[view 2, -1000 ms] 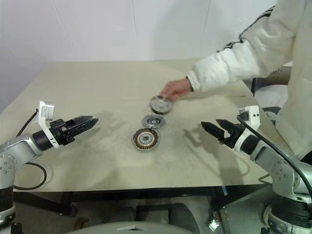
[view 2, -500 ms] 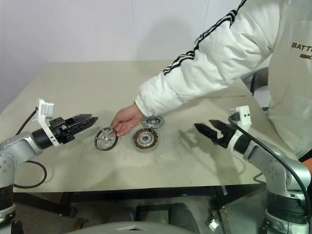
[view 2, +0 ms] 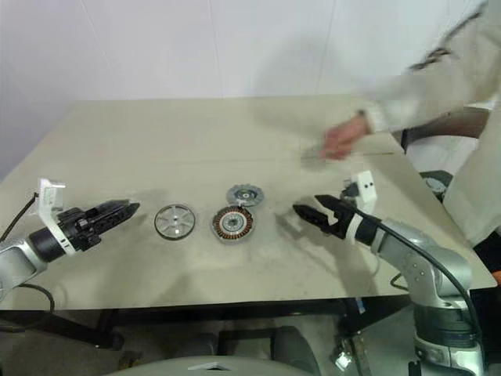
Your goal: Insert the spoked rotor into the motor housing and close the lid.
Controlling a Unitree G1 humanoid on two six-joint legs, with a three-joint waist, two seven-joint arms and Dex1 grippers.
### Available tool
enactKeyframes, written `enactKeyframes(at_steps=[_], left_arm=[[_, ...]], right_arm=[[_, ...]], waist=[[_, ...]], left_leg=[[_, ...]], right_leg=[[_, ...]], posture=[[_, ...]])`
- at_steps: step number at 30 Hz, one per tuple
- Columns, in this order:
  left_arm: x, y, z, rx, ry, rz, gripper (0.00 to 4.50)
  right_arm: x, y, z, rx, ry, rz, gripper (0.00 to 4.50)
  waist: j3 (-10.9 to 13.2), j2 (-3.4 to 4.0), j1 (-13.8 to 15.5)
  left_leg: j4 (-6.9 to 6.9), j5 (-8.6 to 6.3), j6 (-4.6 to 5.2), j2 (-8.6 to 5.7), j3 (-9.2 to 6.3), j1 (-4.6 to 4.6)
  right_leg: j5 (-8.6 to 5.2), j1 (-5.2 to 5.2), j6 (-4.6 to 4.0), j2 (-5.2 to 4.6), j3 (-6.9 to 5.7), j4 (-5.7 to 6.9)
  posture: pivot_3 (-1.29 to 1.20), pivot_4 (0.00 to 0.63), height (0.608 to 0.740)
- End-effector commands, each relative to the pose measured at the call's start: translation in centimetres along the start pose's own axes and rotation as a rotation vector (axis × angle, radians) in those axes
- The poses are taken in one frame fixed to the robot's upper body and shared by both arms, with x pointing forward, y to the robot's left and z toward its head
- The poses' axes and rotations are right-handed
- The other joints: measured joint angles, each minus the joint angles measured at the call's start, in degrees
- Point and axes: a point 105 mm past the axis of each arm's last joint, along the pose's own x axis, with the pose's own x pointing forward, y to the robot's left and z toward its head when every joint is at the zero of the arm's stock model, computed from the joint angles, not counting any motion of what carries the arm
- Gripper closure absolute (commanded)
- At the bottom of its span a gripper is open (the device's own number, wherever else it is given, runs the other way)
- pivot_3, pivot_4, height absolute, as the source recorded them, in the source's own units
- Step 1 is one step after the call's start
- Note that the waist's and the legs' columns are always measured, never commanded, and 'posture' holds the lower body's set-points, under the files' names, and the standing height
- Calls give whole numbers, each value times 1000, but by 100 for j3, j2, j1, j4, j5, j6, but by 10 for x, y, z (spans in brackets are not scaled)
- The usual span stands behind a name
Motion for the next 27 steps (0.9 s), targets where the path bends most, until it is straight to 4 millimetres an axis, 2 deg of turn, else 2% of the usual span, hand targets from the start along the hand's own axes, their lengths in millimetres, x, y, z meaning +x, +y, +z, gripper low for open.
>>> enactKeyframes(at_steps=[1, 5, 7, 14, 17, 22, 27], left_arm=[[-4, 1, -25, -140, 25, 7, 1776], [-3, 2, -64, -326, 32, 43, 1776], [2, 1, -72, -365, 12, 51, 1776], [24, 5, -73, -454, -103, 66, 1776], [33, 0, -71, -471, -133, 39, 1776], [46, -4, -74, -480, -135, 23, 1776], [59, -4, -69, -460, -134, 9, 1776]], right_arm=[[4, 5, 15, -69, -29, 28, 63], [5, 2, 16, -73, -20, 29, 63], [6, 2, 15, -77, -10, 30, 63], [6, -2, 18, -97, 19, 26, 63], [5, 0, 18, -108, 30, 35, 63], [4, -3, 18, -116, 36, 23, 63], [5, 0, 12, -136, 60, 29, 63]], waist=[[0, -2, 6], [-3, -12, 43], [-4, -14, 66], [-4, -12, 56], [-5, -13, 38], [-5, -13, 32], [-5, -13, 34]], left_leg=[[0, 0, 0, 0, 0, 0], [6, 0, 0, -1, -3, -8], [12, 0, -1, -3, -6, -8], [48, -1, -2, -4, -8, -5], [58, -2, -3, -6, -7, -7], [58, -2, -3, -8, -7, -9], [62, -2, -3, -9, -9, -8]], right_leg=[[0, 0, 0, 0, 0, 0], [6, 1, -8, -11, -1, -4], [9, 3, -15, -10, -3, -2], [6, 20, -10, -3, -7, -1], [6, 28, -10, -6, -7, -6], [6, 30, -10, -6, -7, -11], [7, 32, -10, -3, -9, -10]], posture=[[0, 0, 740], [0, 0, 740], [0, 0, 740], [0, 0, 740], [0, 0, 740], [0, 0, 740], [0, 0, 740]])
